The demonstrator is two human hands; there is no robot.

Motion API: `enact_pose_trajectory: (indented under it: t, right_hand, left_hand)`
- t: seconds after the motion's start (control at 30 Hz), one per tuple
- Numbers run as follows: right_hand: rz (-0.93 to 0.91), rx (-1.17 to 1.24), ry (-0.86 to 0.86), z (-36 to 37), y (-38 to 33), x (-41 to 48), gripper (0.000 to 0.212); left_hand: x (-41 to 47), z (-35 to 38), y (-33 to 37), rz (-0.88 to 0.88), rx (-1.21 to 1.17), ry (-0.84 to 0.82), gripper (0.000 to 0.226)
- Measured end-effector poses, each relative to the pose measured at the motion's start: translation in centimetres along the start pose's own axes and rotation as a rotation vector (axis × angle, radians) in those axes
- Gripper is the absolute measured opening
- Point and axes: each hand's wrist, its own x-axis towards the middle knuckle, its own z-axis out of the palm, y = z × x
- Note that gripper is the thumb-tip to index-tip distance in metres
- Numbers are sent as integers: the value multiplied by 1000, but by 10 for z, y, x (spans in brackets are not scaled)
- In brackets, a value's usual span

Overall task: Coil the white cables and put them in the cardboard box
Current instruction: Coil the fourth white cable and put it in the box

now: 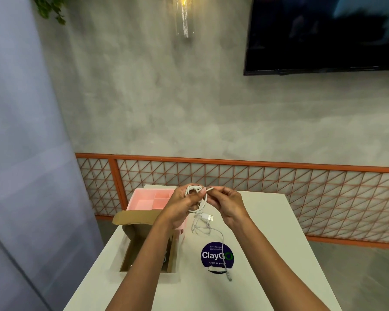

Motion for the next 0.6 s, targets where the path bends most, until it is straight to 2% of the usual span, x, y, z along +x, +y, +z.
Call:
enact_pose_trajectory:
  t: [0.2,0.33,0.4,0.47,0.6]
  right_hand:
    - [164,5,-108,-5,-6,-2,5]
    - [203,-260,-146,-11,-9,-1,9]
    - [213,-315,-136,-10,-8,0,12]
    - [237,-281,-122,-8,-4,2,15]
    - [262,-5,-115,-3,2,4,11]
  left_hand:
    - [1,-2,3,-1,19,3,7]
    - [-1,-1,3,-2,34,8,10]
    - [-2,1,3,-17,28,-7,8]
    - [-3,3,2,-34,11,-13,4]
    - [-3,5,3,-51,-80,-13,6]
